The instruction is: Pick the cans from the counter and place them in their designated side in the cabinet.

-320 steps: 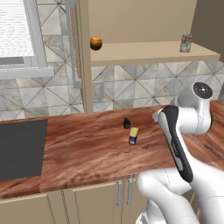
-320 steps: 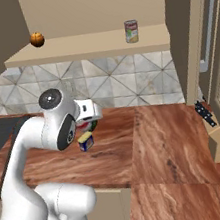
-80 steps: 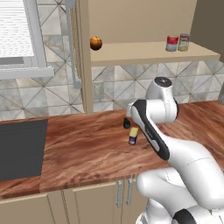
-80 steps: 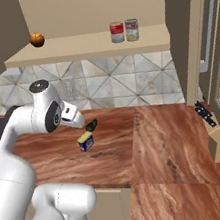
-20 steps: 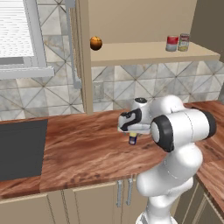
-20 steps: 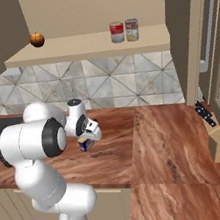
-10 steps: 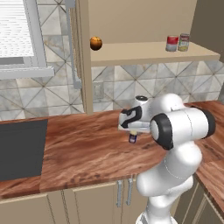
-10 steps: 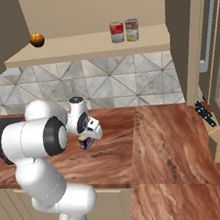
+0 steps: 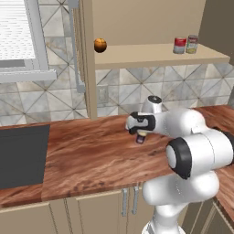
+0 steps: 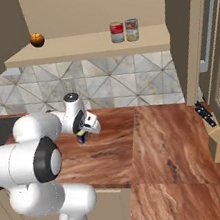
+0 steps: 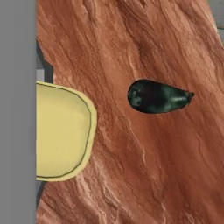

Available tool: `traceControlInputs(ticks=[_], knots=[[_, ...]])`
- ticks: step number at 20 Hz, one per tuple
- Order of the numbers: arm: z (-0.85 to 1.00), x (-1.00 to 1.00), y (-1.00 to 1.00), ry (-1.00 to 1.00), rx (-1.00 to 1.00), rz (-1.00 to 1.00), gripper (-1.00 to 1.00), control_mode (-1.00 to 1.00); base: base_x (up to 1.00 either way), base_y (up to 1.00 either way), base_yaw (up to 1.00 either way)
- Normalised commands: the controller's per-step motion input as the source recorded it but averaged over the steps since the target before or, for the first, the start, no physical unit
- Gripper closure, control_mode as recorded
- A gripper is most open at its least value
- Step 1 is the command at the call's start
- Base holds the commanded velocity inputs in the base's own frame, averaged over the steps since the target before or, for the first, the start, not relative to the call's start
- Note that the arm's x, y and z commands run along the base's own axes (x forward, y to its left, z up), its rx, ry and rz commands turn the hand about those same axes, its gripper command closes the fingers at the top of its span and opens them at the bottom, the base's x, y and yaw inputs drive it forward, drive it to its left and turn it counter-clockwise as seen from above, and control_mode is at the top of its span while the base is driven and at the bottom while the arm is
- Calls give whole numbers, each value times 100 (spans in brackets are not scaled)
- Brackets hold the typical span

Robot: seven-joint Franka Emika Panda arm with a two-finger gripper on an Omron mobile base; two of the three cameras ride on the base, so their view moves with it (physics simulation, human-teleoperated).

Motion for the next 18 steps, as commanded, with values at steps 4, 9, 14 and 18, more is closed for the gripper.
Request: traceControlInputs(ticks=[4,9,14,18], knots=[[47,-24,-26,-14,0,0,100,-100,0,0,0],[36,-31,-32,-13,0,0,100,-100,0,0,0],[35,-33,-27,-12,0,0,100,-100,0,0,0],[38,-40,-27,-14,0,1,100,-100,0,0,0]])
